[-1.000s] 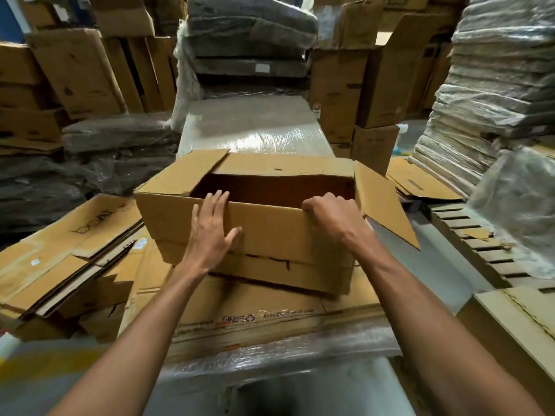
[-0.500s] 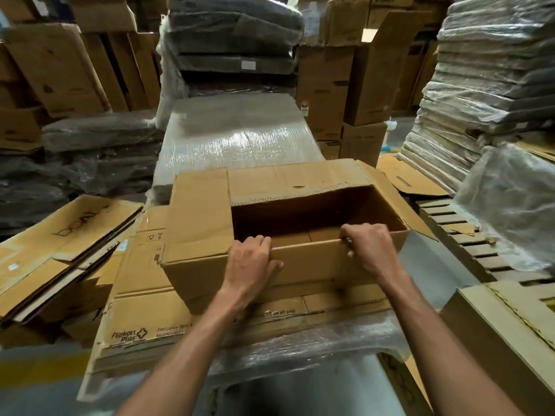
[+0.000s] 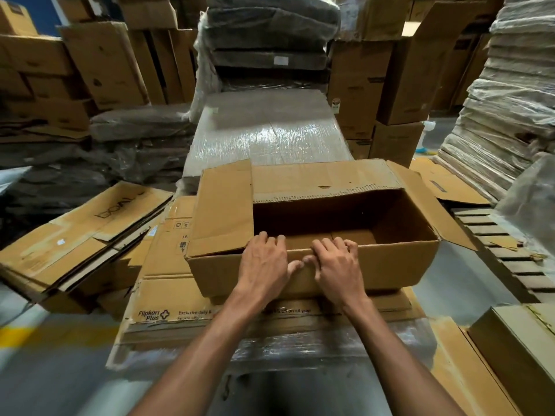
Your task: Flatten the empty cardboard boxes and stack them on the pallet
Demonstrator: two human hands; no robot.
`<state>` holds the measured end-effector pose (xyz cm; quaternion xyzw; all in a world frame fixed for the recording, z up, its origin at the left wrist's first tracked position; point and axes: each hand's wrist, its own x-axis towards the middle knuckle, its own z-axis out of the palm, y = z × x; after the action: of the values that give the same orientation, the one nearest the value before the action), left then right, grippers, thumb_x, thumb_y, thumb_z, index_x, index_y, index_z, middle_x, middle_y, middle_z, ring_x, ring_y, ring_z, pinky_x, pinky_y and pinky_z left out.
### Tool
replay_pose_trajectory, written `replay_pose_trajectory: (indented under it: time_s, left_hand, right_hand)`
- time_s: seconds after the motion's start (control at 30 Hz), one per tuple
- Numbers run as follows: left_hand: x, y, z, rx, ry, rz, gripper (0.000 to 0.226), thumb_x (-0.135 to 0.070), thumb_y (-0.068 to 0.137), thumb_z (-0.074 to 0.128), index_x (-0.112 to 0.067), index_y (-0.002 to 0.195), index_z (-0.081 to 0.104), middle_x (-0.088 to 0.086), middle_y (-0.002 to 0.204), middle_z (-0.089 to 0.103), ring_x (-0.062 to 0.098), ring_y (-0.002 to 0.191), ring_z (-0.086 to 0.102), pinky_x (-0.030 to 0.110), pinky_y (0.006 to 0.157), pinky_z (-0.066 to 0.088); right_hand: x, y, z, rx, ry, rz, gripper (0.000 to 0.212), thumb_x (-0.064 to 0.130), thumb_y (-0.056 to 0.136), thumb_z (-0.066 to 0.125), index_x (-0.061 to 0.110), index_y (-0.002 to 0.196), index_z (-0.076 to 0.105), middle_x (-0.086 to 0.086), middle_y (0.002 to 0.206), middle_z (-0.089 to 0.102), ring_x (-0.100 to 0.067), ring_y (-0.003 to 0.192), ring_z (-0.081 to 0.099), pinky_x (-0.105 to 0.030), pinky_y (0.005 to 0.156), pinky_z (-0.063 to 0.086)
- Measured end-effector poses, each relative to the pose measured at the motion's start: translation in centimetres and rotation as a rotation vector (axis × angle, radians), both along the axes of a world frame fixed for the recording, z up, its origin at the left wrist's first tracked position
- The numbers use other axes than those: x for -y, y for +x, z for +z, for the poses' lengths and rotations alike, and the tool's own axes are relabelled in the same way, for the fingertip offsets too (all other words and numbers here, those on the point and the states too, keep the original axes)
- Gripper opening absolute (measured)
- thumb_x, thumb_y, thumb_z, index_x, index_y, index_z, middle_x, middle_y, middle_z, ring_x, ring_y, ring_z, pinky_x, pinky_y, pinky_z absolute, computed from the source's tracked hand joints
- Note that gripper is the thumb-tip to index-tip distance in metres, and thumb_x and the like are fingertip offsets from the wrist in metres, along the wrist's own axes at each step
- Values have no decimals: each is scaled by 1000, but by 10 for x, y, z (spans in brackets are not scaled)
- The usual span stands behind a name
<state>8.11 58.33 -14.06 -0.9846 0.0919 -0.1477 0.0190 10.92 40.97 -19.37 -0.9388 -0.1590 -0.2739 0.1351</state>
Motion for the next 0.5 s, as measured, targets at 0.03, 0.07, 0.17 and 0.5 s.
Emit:
replay_pose_trajectory:
  time_s: [0.03, 0.07, 0.17, 0.5]
  left_hand:
    - [-2, -2, 5, 23, 12, 13, 63, -67, 99, 36, -13, 123, 56, 9, 117, 65, 24, 115, 53, 39, 101, 42]
    - [-3, -4, 11, 49, 21, 29, 64, -66, 100, 35, -12, 125, 57, 10, 120, 65, 26, 121, 52, 40, 105, 40]
    - [-16, -8, 34, 118, 51, 94, 62, -63, 101, 36, -12, 131, 56, 12, 127, 64, 30, 133, 47, 44, 113, 33]
    - [-108, 7, 58, 89, 257, 453, 57, -60, 95, 45, -16, 130, 53, 10, 130, 61, 31, 131, 45, 55, 110, 15]
  right_hand:
    - [0, 0, -1, 7, 7, 4, 27, 42, 96, 40, 24, 94, 59, 4, 89, 63, -22, 86, 56, -41, 85, 36]
    - [0, -1, -3, 16, 11, 8, 26, 43, 97, 41, 24, 94, 59, 4, 88, 62, -21, 86, 55, -40, 85, 35]
    - [2, -1, -6, 43, 11, 15, 18, 41, 97, 55, 25, 93, 60, 6, 87, 62, -19, 85, 54, -39, 86, 32]
    - [0, 2, -10, 82, 44, 29, 26, 41, 97, 43, 23, 89, 61, 5, 85, 61, -20, 83, 54, -37, 84, 30]
